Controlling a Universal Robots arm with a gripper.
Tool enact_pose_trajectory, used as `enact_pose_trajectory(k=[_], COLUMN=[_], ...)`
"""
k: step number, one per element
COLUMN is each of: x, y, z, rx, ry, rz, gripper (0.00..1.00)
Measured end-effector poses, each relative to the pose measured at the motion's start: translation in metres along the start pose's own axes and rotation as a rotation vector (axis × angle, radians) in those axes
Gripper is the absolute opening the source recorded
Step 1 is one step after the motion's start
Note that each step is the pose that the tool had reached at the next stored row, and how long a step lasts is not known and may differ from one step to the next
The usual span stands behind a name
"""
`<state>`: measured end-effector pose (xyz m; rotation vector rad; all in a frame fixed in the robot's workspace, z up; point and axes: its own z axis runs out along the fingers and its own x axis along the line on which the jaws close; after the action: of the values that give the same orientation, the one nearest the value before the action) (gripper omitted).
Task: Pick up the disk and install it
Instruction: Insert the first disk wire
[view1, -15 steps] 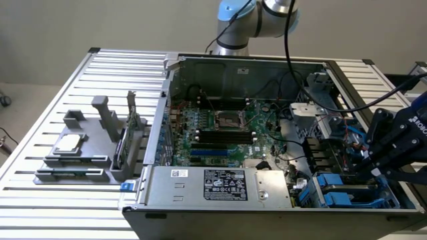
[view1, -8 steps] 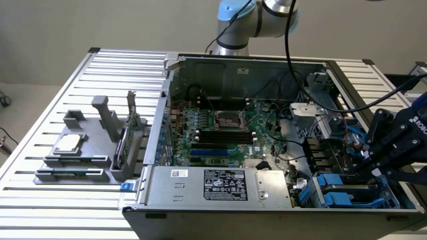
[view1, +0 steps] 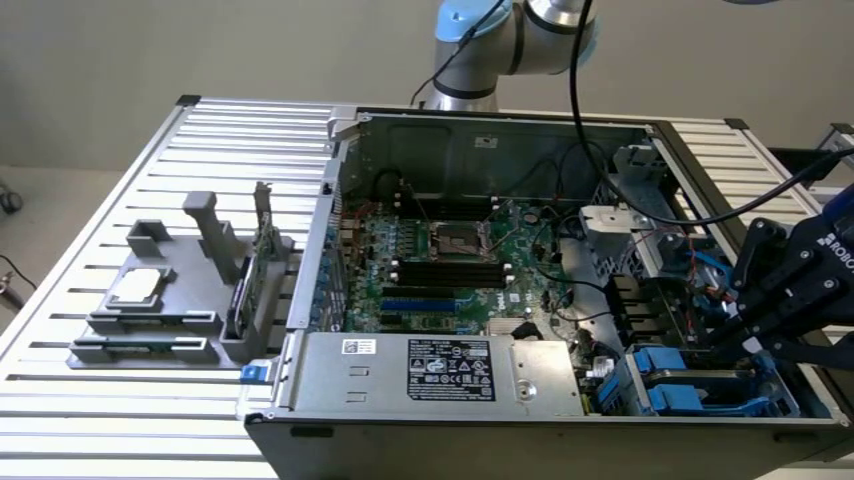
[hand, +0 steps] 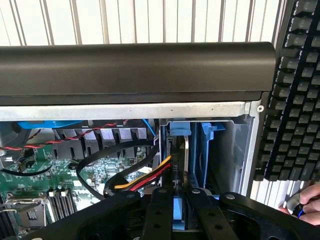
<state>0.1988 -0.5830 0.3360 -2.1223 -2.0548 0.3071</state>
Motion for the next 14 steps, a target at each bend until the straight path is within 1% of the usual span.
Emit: enact_pose_trajectory(k=[14], x=[0.0016], y=[0.0015], z=[0.0014], rx=[0.0001], ry=[-0.0021], rz=[0.001], gripper=[0.17])
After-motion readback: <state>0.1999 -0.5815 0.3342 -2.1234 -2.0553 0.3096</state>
